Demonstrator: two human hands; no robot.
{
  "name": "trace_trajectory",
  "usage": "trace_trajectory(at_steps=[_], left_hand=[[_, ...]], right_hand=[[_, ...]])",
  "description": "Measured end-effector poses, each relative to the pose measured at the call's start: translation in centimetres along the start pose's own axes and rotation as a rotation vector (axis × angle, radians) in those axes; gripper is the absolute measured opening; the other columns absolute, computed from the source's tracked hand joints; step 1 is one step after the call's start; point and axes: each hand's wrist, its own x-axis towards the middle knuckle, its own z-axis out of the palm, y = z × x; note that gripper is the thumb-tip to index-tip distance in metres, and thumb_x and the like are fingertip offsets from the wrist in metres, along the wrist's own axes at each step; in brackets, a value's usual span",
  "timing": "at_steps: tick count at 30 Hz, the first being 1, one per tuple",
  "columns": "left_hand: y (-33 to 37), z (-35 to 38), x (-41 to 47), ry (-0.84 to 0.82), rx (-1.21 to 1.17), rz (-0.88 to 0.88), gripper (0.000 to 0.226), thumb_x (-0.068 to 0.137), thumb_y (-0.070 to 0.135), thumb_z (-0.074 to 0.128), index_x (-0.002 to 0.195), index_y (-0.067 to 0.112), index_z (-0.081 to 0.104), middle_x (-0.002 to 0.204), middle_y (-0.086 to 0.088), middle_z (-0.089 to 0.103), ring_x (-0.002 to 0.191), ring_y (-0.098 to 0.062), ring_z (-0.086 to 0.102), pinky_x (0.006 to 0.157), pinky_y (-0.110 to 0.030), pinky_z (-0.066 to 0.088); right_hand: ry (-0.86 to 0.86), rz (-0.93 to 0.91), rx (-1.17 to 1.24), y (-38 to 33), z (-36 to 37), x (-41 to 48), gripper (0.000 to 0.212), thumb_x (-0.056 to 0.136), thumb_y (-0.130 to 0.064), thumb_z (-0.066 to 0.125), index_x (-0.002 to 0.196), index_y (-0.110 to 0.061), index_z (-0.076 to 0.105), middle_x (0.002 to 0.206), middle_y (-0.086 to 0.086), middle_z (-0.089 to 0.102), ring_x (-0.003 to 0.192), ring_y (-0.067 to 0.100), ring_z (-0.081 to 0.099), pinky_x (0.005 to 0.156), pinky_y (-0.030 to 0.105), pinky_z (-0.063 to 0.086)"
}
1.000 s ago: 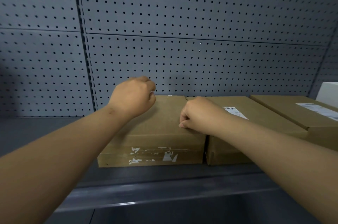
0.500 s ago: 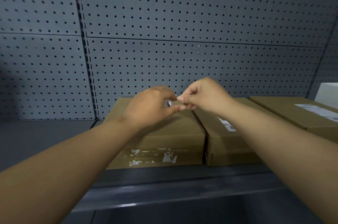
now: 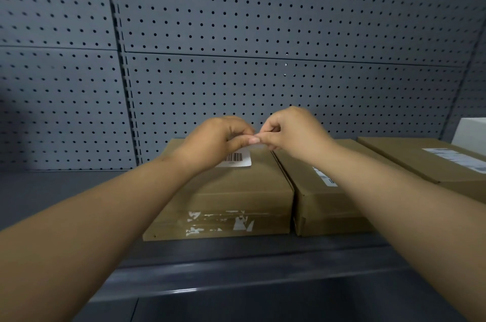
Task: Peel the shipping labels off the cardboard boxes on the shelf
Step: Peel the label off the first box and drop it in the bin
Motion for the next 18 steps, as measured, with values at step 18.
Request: trace_trajectory(at_steps=[18], left_hand=[[-1.9,-2.5,-0.5,0.072,0.316,0.012,0.026,0.095,0.029,0.054,0.091,0.007,0.068,0.090,-0.008,0.065,0.080,-0.026,0.061,0.070,-0.040,0.051]], right_hand=[[-0.090,0.035,-0.025,1.6,0.4,0.0,0.019,0.082,-0.034,0.070,0.084,-0.014,0.070,0.070,-0.014,0.060,0.072,0.007,0.060,0.068,0.017,0.046]])
